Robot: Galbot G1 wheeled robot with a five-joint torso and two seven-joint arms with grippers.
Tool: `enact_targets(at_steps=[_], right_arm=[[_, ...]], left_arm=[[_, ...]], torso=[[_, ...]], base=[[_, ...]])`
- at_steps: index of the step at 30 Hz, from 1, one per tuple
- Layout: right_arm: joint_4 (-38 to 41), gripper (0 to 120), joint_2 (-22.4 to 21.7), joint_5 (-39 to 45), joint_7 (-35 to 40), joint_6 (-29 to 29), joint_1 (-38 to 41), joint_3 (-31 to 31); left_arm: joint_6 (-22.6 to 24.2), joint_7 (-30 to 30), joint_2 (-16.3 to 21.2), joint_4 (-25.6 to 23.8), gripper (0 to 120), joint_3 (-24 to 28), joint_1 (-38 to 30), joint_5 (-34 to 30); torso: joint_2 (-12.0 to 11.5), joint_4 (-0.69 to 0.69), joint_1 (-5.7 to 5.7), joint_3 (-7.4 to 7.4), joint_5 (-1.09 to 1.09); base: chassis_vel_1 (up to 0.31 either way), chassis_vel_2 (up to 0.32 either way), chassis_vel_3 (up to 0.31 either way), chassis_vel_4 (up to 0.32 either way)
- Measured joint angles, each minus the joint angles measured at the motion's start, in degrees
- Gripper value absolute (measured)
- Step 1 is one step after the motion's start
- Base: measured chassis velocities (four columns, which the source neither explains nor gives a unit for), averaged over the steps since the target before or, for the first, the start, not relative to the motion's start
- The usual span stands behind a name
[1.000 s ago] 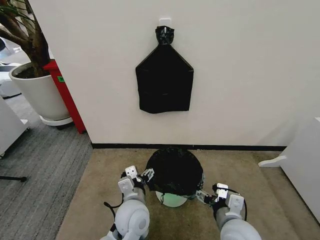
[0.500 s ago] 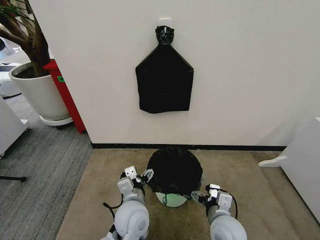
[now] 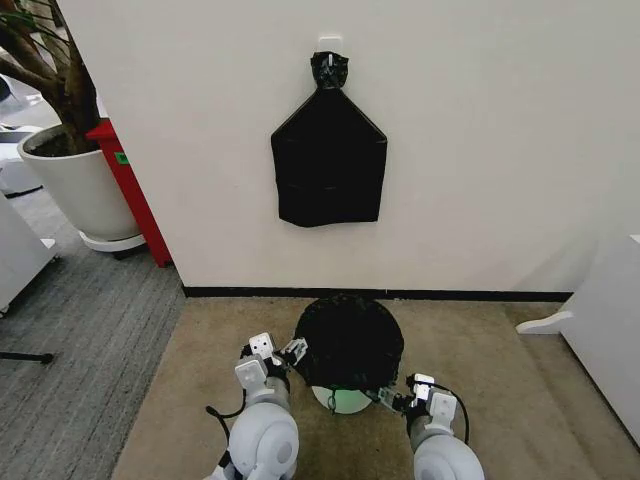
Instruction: Place the garbage bag over the trash bin.
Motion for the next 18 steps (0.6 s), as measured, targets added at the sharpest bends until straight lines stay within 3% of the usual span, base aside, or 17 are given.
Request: enact_targets(at_steps=[10, 18], right_arm=[[-1.6, 100, 0.7, -1.0, -0.7, 0.9, 0.1, -0.2], [4.1, 100, -0.1, -2.6, 0.7, 0.3, -2.2, 0.7]], left_arm=[[-0.1, 0.0, 0.1, 0.0, 100, 0.0, 0.2, 0.1], [-0.1, 0.2, -0.5, 0.2, 100, 0.2, 0.2, 0.4]], torso=[[0.0, 0.00, 0.00, 0.00, 0.01], [0.0, 0.00, 0.00, 0.00, 0.00]], base=[[0.000, 0.000, 0.000, 0.000], [0.000, 0.000, 0.000, 0.000]])
